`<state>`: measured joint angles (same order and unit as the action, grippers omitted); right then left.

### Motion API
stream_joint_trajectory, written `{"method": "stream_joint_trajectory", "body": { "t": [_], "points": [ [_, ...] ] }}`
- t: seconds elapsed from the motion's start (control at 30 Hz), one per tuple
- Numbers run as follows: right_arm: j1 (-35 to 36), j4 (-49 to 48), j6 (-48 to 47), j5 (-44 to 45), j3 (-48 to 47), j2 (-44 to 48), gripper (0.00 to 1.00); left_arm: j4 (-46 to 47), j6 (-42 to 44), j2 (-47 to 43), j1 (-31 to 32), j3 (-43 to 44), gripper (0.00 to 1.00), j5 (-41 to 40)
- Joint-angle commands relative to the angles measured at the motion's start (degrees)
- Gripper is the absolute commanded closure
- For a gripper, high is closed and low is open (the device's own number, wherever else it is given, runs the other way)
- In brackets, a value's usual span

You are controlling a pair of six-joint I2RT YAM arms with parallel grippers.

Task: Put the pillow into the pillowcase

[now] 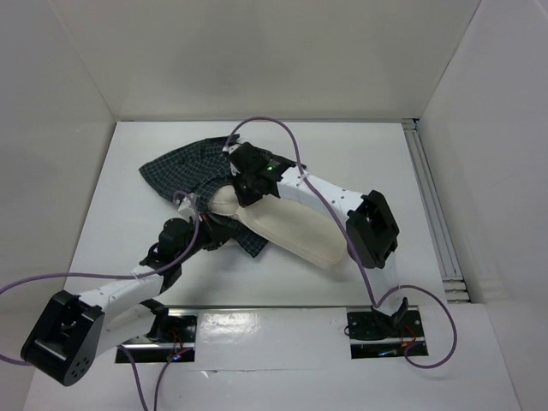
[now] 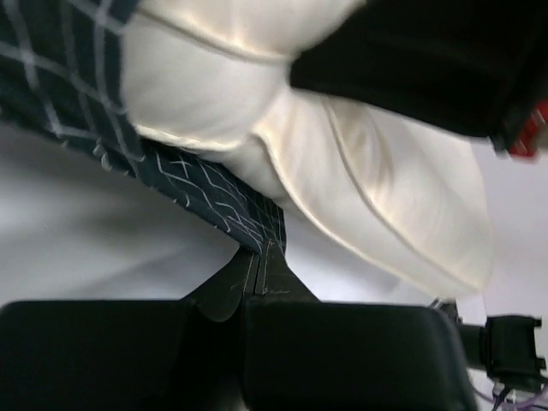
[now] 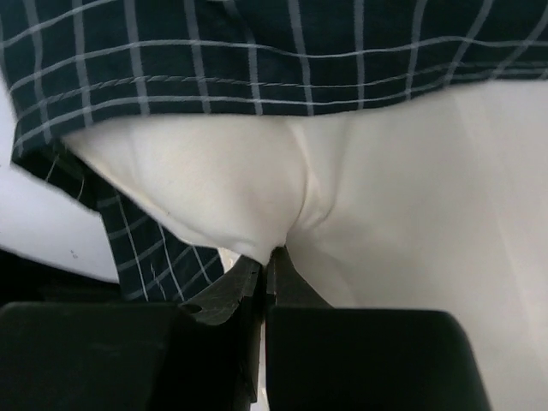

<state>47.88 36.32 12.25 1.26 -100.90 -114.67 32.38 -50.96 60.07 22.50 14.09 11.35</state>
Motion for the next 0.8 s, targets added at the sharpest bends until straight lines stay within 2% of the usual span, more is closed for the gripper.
{"method": "stream_joint_trajectory", "body": {
  "t": [0.0,0.1,0.23,0.3,0.4,0.53,0.63,0.67,0.77],
  "points": [
    [-1.5,-4.3,2.3,4.4,-6.7,-4.1,1.00,3.0,-0.2,-4.7,5.0,-1.2,1.00,6.1],
    [-0.9,0.2,2.3,6.9,-14.8,-11.6,1.00,-2.0,1.0,-8.5,5.5,-1.9,1.00,2.9],
    [-2.2,1.5,3.9,4.3,-17.8,-18.9,1.00,-4.2,2.3,-10.7,4.9,-1.9,1.00,1.7],
    [-5.0,3.7,5.5,4.9,-19.8,-20.5,1.00,-4.9,2.9,-9.9,4.4,0.5,1.00,2.3],
    [-10.0,4.9,8.1,4.9,-25.0,-18.3,1.00,-4.3,3.9,-8.0,4.4,3.0,1.00,3.5],
    [-12.3,3.4,9.2,8.6,-30.1,-9.5,1.00,-3.0,5.2,-3.5,3.2,11.7,1.00,6.6],
    [-9.4,0.5,8.1,10.8,-25.2,-4.2,1.00,-0.8,4.6,-2.1,3.2,14.5,1.00,9.2],
    [-8.1,-0.4,7.5,11.7,-19.2,-3.5,1.00,-0.8,4.6,-1.5,3.2,15.0,1.00,11.0],
    [-5.3,-2.6,8.2,9.7,-9.5,-7.3,1.00,-0.3,5.1,-1.0,3.2,11.8,1.00,13.3]
  ]
}}
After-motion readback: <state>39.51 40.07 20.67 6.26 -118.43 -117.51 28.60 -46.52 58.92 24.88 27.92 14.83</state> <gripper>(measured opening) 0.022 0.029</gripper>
